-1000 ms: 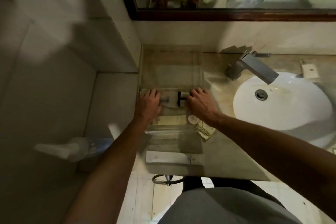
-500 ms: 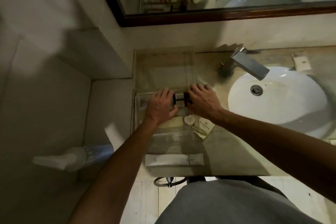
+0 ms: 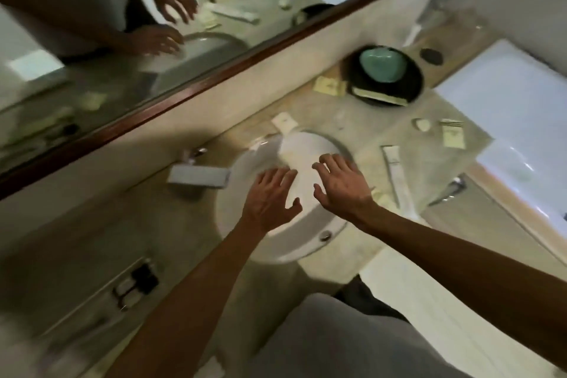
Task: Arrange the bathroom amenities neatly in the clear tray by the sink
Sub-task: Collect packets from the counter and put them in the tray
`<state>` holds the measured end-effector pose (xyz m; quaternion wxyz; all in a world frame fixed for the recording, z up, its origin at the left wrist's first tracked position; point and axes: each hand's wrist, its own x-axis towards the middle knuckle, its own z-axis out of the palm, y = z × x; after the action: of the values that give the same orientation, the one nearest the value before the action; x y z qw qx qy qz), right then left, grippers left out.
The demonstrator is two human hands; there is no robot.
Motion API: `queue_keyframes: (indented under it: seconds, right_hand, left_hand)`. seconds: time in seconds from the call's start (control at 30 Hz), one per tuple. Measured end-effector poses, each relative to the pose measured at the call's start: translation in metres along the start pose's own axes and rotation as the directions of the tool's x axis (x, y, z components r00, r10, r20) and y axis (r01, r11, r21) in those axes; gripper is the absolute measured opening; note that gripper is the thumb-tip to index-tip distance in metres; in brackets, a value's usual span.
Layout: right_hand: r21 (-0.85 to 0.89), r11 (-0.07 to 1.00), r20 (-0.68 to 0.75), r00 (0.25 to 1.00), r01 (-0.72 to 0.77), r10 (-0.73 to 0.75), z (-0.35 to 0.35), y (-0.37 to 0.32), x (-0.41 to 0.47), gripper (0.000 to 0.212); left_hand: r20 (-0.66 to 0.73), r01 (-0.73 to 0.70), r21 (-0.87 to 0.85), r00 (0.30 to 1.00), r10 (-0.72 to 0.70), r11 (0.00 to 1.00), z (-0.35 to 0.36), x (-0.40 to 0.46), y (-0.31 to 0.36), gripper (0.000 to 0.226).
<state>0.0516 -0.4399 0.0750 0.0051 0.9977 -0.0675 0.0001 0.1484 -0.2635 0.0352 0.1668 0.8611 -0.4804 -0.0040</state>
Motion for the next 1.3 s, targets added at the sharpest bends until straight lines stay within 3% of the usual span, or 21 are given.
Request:
queue_keyframes:
  seconds: [0.2,0.3,0.53,0.73,0.87,0.97,1.1,1.2,1.3]
  right_hand:
    - [-0.041,0.978,0.126,0.969,-0.207,0.21,0.012,0.178,-0.01,0.047]
    - [-0.045,0.95,0.187,0.932,-0.308,0.311,0.03,0.251,-0.008,0.051]
    - [-0.008,0.892,0.299,0.85,-0.451,0.433,0.073,0.368,0.021,0.055]
    - [0.146,0.902,0.297,0.887,-0.407,0.353,0.099,0.38,0.041,0.042]
    - [0.243,0.896,0.284,0.91,-0.371,0.3,0.109,0.368,0.038,0.042]
    - [0.254,0.906,0.281,0.922,-0.338,0.265,0.115,0.361,0.039,0.045]
    - [0.293,0.916,0.278,0.941,-0.276,0.195,0.118,0.354,0.041,0.047]
    - [0.319,0.919,0.297,0.945,-0.231,0.135,0.117,0.354,0.039,0.052]
    - [0.301,0.931,0.308,0.945,-0.204,0.108,0.118,0.358,0.032,0.055]
  left_hand:
    - [0.067,-0.018,-0.101,0.997,0.025,0.995,0.077,0.142,0.102,0.066]
    - [0.162,-0.023,-0.073,0.986,0.035,0.997,0.111,0.195,0.135,0.069]
    - [0.296,-0.005,0.001,0.955,0.005,1.0,0.148,0.268,0.161,0.073]
    - [0.221,0.047,0.123,0.973,-0.073,0.991,0.153,0.335,0.139,0.065]
    - [0.31,0.072,0.228,0.94,-0.142,0.971,0.159,0.392,0.117,0.074]
    - [0.36,0.022,0.31,0.923,-0.139,0.95,0.163,0.409,0.11,0.058]
    - [0.301,-0.092,0.332,0.954,-0.013,0.939,0.162,0.407,0.108,0.025]
    - [0.179,-0.184,0.29,0.975,0.135,0.939,0.16,0.38,0.098,0.025]
    - [0.201,-0.305,0.261,0.945,0.257,0.916,0.159,0.35,0.075,0.025]
